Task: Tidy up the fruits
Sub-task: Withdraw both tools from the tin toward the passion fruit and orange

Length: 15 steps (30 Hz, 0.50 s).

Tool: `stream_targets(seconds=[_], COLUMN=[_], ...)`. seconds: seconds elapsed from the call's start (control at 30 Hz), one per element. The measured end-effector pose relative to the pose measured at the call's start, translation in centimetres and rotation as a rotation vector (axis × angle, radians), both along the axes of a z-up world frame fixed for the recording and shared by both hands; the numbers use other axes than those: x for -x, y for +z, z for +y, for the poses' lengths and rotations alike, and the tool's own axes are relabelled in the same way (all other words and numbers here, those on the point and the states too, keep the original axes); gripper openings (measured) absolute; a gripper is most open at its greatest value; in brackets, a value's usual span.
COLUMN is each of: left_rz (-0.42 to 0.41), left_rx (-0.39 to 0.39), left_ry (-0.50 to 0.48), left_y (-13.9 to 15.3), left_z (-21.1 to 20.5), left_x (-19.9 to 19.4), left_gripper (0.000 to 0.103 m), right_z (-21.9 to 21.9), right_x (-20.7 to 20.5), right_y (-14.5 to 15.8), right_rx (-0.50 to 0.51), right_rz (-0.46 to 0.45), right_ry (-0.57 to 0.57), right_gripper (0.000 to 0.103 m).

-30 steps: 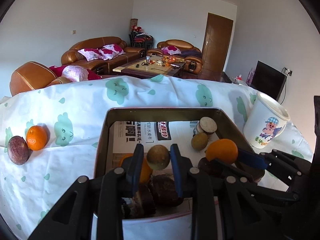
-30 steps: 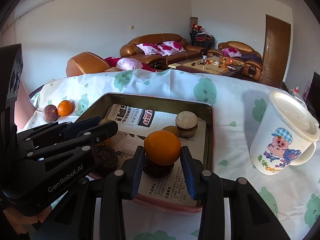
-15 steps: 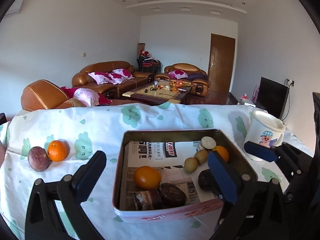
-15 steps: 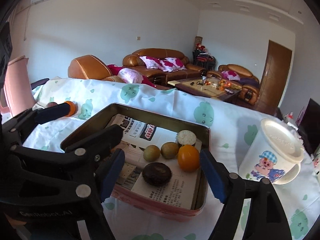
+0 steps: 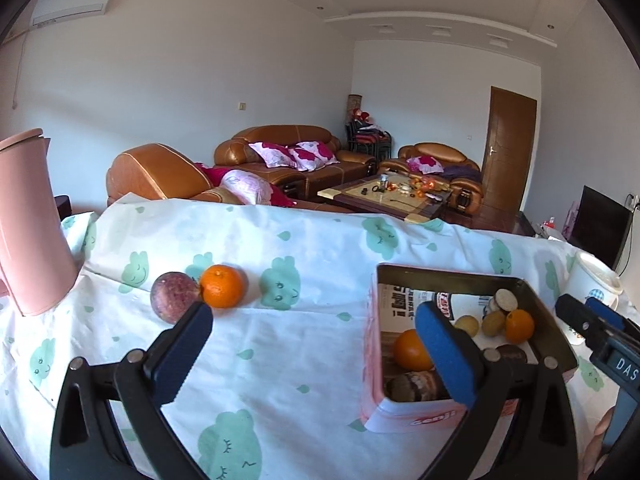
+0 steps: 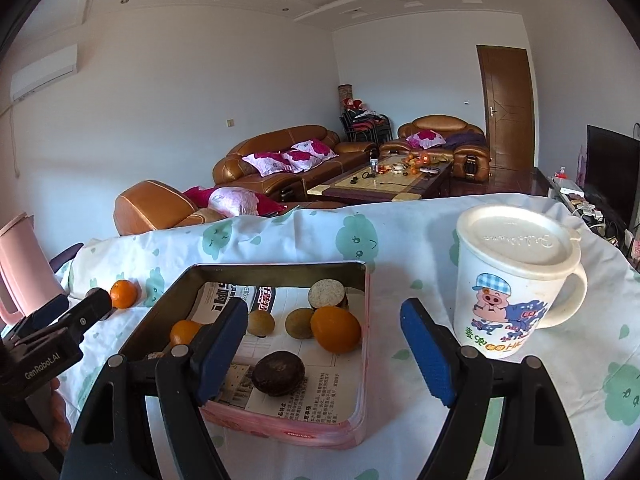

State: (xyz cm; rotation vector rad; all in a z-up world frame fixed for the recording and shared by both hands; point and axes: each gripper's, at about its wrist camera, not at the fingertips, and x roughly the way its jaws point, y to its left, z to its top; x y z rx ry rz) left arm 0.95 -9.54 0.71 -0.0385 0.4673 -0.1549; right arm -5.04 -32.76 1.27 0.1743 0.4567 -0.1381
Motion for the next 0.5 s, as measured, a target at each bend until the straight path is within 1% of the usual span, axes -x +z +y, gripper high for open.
stream_targets(seconds=[0.23,0.5], left_rz=[0.023,0.028], left_rx=[-0.006,-0.013], left_ry=[0.002,-0.015], left_y=[-0.3,-0.3], left_z=[0.7,1.3], left_x=[0.0,0.3], left_gripper=[0.103,0.103], right_z=[0.9,1.1], right_x=[0.4,1.4], right_y=[0.3,0.3], right_rx=[0.049,0.011], right_rz=[-0.014,-0.023], right_ry=[-0.066,-0.141], right_gripper=[0.080,0.080])
